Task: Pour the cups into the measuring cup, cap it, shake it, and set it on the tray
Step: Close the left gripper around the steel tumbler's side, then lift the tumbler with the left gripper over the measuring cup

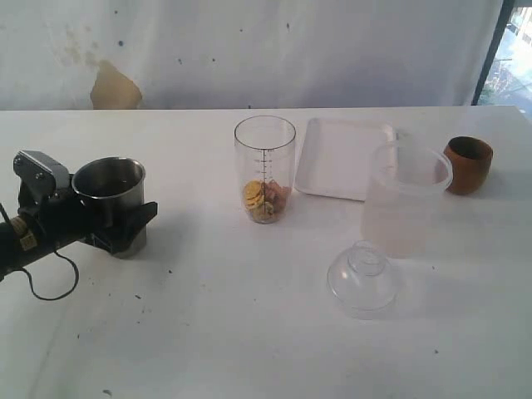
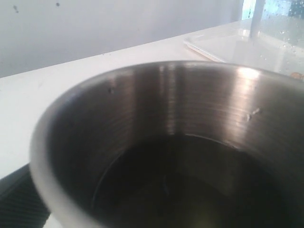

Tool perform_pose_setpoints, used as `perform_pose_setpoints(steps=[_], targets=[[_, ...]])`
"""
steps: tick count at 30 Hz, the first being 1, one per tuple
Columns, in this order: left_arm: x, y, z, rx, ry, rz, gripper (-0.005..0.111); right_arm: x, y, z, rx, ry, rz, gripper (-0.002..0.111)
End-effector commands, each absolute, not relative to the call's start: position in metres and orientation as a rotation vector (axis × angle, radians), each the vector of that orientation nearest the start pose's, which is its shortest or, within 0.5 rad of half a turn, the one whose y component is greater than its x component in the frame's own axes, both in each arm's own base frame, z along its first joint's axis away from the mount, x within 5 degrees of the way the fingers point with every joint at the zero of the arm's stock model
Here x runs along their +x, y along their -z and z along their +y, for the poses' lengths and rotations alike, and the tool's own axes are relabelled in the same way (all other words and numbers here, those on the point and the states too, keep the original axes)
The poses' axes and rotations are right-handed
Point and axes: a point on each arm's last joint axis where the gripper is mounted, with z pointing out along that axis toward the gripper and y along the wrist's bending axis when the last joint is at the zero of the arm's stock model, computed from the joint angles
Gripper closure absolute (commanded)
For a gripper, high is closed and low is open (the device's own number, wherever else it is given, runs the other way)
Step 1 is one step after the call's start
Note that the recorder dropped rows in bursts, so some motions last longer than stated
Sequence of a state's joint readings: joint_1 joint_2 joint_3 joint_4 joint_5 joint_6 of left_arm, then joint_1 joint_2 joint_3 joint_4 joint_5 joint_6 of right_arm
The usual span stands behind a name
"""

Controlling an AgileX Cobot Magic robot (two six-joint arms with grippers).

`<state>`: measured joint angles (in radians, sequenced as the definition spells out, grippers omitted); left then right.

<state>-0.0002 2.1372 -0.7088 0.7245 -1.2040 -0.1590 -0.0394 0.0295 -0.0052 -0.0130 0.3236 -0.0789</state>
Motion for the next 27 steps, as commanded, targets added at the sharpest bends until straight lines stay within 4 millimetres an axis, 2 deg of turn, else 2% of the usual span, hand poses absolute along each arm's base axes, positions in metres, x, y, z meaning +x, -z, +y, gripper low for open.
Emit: perform_pose_setpoints(steps=[1,10,12,15,20,22,27], targets=[[0.3316,-0.0861,-0.0591,0.593,0.529,1.673,0.002,0.0556,-0.1831,-0.0024,-0.045,0.091,1.827,0.108],[0.3316,-0.0861,-0.0591,0.595,0.528,1.672,0.002,0.0556,-0.1831,-0.0024,-0.045,0.091,1.827,0.108],[0.3318,-0.0861,-0.0589,0.592,0.526,1.672,0.006,0.0556,-0.1831,-0.0024,-0.045,0.091,1.827,0.108],[0.3319,-0.0861,-0.0588,0.589,0.525,1.672,0.026,0.0556,-0.1831,-0.0024,-0.045,0.091,1.827,0.108],[0.3301,-0.0857,-0.0608,0.622,0.542,1.668,0.087,0.0556,-0.1831,-0.0024,-0.045,0.091,1.827,0.108],[0.3288,-0.0854,-0.0620,0.648,0.549,1.663,0.106,0.0556,-0.1831,-0.0024,-0.045,0.091,1.827,0.108],[0.3287,-0.0894,-0.0626,0.680,0.530,1.639,0.107,0.0556,-0.1831,-0.0024,-0.045,0.091,1.827,0.108]])
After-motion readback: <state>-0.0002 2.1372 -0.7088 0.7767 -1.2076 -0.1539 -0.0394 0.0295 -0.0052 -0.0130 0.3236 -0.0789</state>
